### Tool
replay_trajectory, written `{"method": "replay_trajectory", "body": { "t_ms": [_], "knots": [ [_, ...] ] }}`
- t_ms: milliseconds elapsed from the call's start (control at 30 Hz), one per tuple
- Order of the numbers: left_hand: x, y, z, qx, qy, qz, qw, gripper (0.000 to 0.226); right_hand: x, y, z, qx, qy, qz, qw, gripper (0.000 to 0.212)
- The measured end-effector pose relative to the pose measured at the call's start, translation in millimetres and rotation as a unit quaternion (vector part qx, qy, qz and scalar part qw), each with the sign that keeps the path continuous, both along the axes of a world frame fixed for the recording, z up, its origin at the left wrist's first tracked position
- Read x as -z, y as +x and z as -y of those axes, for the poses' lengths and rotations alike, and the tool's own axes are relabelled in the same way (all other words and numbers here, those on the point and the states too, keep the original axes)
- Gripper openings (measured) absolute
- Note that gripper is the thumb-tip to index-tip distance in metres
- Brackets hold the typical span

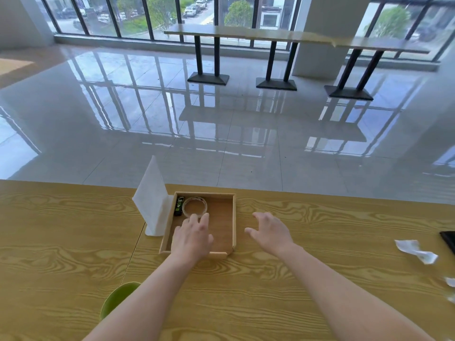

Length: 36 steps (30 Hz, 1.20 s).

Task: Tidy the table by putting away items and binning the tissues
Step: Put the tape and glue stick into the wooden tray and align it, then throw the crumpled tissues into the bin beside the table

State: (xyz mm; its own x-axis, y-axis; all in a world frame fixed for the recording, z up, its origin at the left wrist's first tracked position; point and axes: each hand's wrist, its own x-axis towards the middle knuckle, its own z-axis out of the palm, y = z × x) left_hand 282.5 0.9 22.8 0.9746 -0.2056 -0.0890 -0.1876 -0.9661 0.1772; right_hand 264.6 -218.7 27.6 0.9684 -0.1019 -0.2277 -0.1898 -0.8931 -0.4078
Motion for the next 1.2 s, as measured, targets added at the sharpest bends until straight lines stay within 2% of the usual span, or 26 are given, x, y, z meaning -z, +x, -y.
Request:
{"method": "replay_trajectory", "body": {
  "t_ms": [333, 500, 733, 1200],
  "knots": [
    [-21, -26, 62, 0.022, -0.008, 0.024, 0.999, 0.065, -26, -28, 53, -0.019, -0.017, 0.038, 0.999, 0.060],
    [-29, -37, 88, 0.070, 0.003, 0.027, 0.997, 0.072, -36, -52, 72, 0.005, -0.022, 0.042, 0.999, 0.061],
    [-35, -56, 122, 0.182, -0.014, 0.029, 0.983, 0.074, -43, -112, 93, 0.115, -0.032, 0.043, 0.992, 0.059],
    [-45, -142, 205, 0.373, -0.045, 0.021, 0.927, 0.076, -47, -265, 140, 0.327, -0.045, 0.032, 0.943, 0.052]
  ]
}}
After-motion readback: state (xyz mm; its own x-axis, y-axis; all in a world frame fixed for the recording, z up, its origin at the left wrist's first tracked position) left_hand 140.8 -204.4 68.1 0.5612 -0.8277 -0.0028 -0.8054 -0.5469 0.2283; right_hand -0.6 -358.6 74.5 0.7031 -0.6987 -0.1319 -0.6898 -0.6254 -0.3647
